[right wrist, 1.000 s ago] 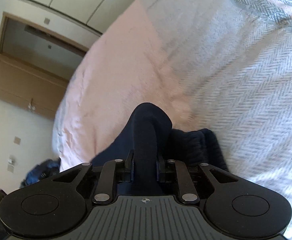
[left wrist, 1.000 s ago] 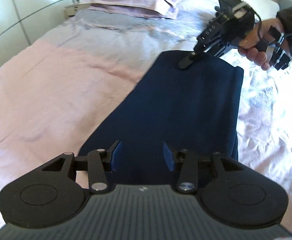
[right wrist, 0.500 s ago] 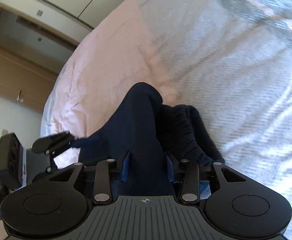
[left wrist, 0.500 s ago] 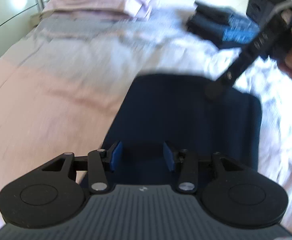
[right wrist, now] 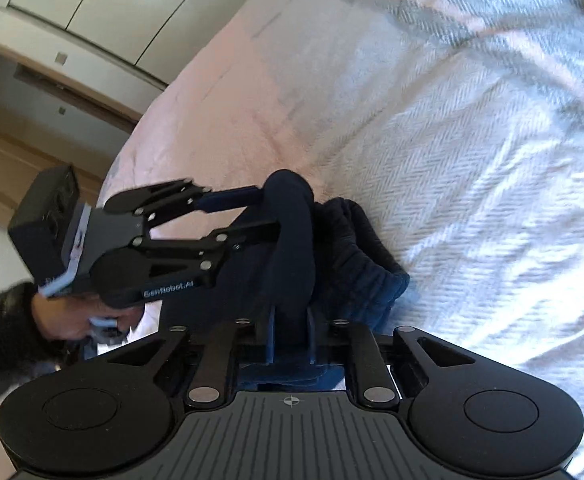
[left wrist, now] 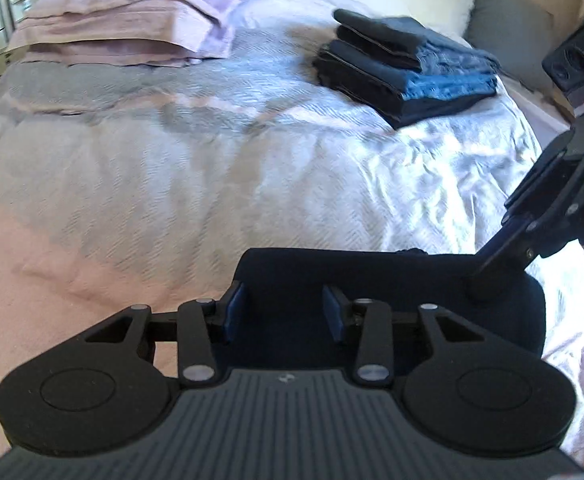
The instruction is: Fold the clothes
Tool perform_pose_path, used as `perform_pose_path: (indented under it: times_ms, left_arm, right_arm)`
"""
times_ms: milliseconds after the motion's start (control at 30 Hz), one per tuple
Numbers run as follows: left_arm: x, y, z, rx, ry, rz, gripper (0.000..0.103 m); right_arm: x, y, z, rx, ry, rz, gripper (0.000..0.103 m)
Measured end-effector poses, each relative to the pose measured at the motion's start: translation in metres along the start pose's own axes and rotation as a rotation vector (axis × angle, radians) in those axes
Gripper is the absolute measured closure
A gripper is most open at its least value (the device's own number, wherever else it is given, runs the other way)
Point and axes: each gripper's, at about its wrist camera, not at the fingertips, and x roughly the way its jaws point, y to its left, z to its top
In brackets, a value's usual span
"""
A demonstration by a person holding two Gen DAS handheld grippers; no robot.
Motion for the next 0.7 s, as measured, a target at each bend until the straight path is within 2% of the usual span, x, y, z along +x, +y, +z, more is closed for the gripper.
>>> perform_pose_path:
  times_ms: [67, 233, 300, 467, 533, 600, 700]
  left_arm:
    - [0.017, 0.002, -0.002, -0.01, 0.026, -0.005, 0.066]
    - [0.047, 0.008, -0.003, -0.032, 0.063, -0.002, 0.048]
    - [0.049, 0.013, -0.002, -0.051, 0.071, -0.005, 0.044]
    - [0.048, 0.016, 0.0, -0.049, 0.086, -0.008, 0.044]
    - [0.049, 0.013, 0.002, -0.028, 0.089, 0.0, 0.045]
    - [0.05, 0.011, 0.0, -0.013, 0.086, 0.008, 0.045]
    - [0.055, 0.012, -0.002, -0.041, 0.084, 0.007, 0.044]
  right_arm:
    - [-0.003, -0.009, -0.004, 0.013, -0.005, -0.007, 0.089]
    - [0.013, -0.054, -0.011, 0.104, -0.024, 0.026, 0.089]
    - [0.015, -0.064, -0.014, 0.112, -0.027, 0.035, 0.088]
    - [0.004, -0.042, -0.029, 0.14, -0.085, -0.018, 0.085]
    - [-0.001, -0.033, -0.035, 0.151, -0.108, -0.039, 0.079]
    - [-0.005, -0.025, -0.04, 0.162, -0.13, -0.06, 0.061]
    - [-0.01, -0.014, -0.049, 0.175, -0.156, -0.099, 0.061]
